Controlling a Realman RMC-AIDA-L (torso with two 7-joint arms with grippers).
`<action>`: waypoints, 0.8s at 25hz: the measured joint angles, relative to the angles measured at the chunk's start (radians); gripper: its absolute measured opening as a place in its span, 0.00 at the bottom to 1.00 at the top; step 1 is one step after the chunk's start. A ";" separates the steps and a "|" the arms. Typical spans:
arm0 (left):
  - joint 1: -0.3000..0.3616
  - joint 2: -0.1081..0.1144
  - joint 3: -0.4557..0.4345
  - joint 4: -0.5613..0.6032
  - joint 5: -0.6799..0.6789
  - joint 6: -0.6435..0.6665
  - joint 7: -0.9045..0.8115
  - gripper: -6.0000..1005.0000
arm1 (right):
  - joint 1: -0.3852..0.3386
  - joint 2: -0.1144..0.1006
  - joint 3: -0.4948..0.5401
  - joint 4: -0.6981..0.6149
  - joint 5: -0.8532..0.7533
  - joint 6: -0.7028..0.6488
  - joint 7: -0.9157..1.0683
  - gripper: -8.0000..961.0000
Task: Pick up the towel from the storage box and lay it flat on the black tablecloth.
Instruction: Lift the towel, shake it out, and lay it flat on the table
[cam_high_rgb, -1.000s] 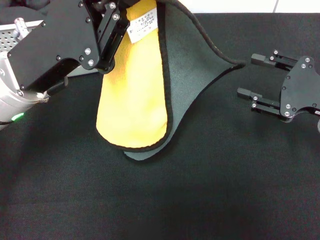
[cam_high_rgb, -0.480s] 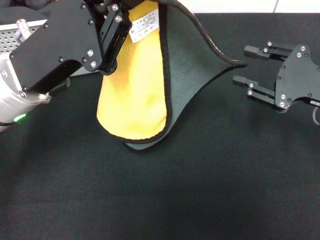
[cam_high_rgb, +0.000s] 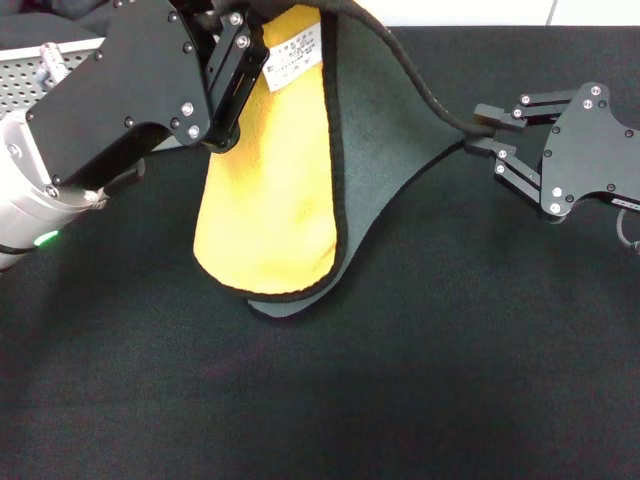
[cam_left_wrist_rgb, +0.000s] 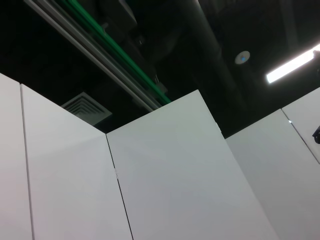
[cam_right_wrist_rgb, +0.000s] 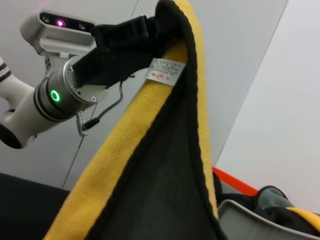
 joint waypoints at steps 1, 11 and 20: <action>-0.001 0.000 0.000 -0.002 0.000 0.000 0.003 0.04 | 0.000 0.000 0.000 0.000 0.000 0.004 0.000 0.24; 0.007 -0.002 0.000 -0.008 0.000 0.000 0.005 0.04 | -0.009 0.000 0.001 -0.035 0.000 0.002 0.011 0.05; 0.043 0.002 0.003 -0.001 0.061 0.008 -0.079 0.04 | -0.110 -0.006 0.007 -0.354 -0.062 -0.050 0.296 0.02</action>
